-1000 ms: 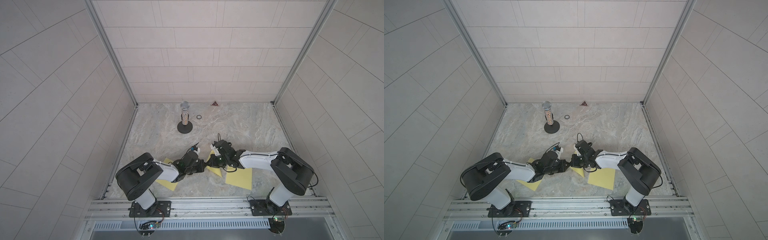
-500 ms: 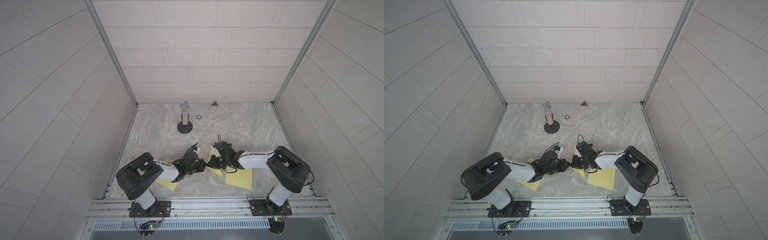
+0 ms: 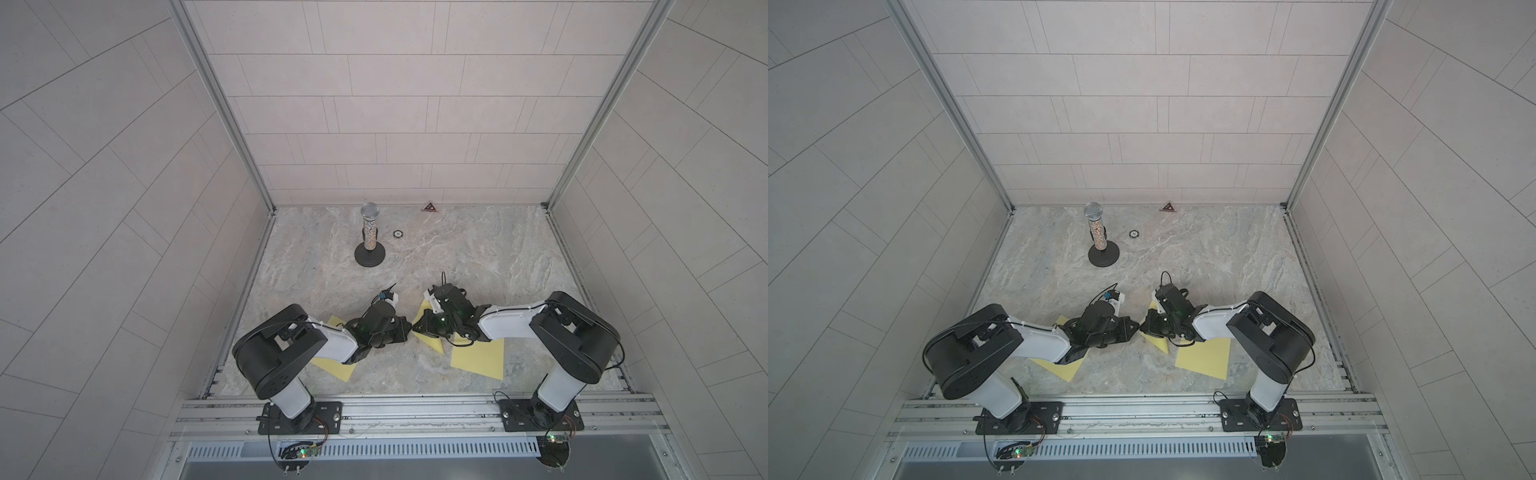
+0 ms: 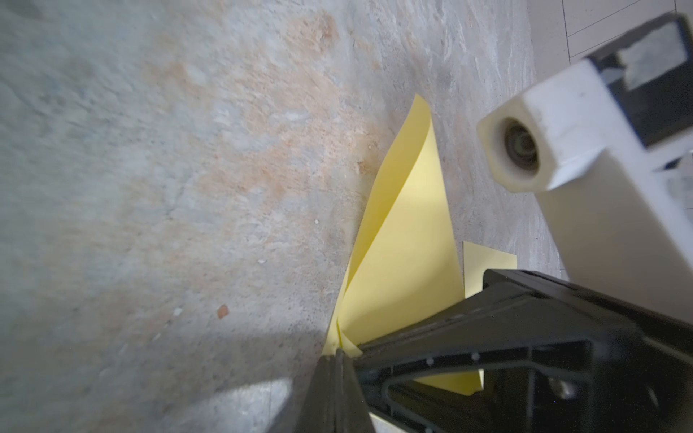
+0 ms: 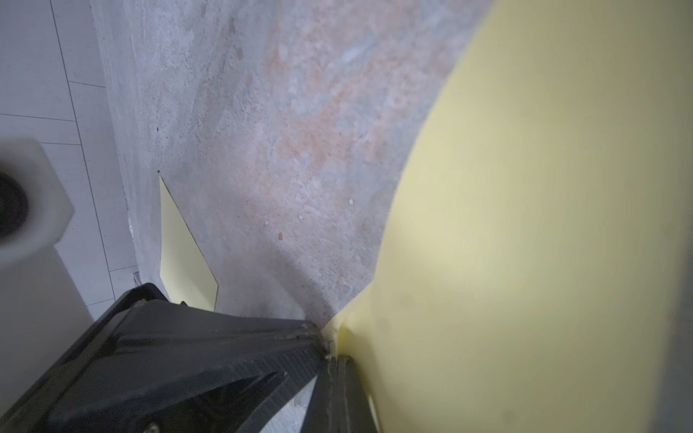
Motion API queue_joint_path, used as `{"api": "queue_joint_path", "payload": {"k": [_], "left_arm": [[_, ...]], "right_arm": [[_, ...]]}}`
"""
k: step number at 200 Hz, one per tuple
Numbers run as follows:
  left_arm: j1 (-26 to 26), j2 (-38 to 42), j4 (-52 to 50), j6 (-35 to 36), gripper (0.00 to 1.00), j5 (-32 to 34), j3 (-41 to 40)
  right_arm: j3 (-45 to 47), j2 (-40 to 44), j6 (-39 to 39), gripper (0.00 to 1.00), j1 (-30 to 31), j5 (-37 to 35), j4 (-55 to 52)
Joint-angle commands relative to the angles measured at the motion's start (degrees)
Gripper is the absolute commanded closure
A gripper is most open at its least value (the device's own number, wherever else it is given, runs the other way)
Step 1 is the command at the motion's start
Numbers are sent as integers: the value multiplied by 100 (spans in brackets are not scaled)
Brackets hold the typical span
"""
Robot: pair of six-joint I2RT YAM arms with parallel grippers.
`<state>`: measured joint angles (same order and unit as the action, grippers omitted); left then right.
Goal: Fold the square paper diagonally
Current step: Fold the paper at the center of the board.
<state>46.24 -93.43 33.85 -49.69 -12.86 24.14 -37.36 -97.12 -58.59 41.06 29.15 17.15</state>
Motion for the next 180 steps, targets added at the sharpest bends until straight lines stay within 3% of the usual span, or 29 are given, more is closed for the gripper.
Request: {"api": "queue_joint_path", "payload": {"k": [1,180], "left_arm": [[8,-446,-1381,47,100,147,-243],[2,-650,-1486,181,100,235,-94]], "right_arm": [[127,-198,-188,100,49,30,282],[673,447,-255,100,-50,-229,1010]]}}
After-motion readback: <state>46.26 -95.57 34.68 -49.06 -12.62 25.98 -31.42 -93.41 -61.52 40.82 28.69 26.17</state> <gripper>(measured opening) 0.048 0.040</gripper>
